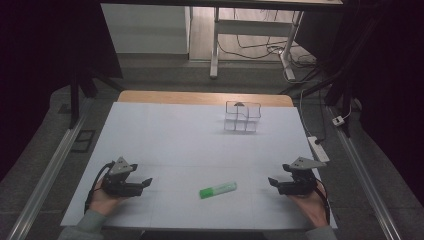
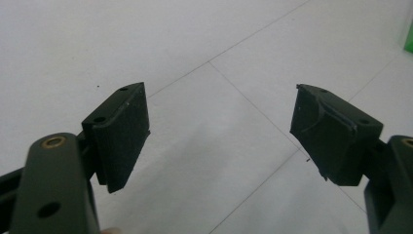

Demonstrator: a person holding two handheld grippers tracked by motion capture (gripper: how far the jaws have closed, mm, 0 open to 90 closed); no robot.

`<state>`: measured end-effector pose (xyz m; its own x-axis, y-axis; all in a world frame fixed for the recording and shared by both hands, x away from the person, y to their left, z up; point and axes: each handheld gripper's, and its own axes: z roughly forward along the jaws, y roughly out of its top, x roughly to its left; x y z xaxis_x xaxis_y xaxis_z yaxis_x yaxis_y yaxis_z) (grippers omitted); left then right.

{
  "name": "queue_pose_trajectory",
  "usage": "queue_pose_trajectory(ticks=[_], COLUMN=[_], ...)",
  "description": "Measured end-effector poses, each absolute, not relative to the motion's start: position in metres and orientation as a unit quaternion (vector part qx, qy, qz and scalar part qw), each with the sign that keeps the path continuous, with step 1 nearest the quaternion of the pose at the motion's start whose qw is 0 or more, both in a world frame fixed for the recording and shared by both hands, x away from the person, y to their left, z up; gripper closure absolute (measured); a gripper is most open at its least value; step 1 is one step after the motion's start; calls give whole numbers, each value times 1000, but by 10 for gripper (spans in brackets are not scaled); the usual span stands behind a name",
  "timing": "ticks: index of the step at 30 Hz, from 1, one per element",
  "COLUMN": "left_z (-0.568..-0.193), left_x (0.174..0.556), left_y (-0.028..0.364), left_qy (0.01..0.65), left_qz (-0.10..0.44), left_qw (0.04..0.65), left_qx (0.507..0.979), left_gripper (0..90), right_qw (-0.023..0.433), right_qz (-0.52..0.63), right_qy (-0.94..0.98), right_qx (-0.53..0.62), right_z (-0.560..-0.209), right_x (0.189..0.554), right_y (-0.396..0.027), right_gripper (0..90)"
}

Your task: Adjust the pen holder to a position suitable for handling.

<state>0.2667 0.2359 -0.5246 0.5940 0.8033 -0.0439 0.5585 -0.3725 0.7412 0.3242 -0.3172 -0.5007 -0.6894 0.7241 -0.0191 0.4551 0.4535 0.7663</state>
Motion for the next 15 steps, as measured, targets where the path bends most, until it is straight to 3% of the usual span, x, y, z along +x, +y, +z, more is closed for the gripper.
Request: queue_pose_trajectory(ticks=[15], left_z=[-527], left_x=[271], left_y=[239], left_qy=[423], left_qz=[163], left_qw=[370], left_qx=[811], left_gripper=[222], right_qw=[170], right_qz=[393], right_qy=[830], right_qx=[357], right_z=[-502], right_x=[330], right_y=[-310], right_gripper=[212])
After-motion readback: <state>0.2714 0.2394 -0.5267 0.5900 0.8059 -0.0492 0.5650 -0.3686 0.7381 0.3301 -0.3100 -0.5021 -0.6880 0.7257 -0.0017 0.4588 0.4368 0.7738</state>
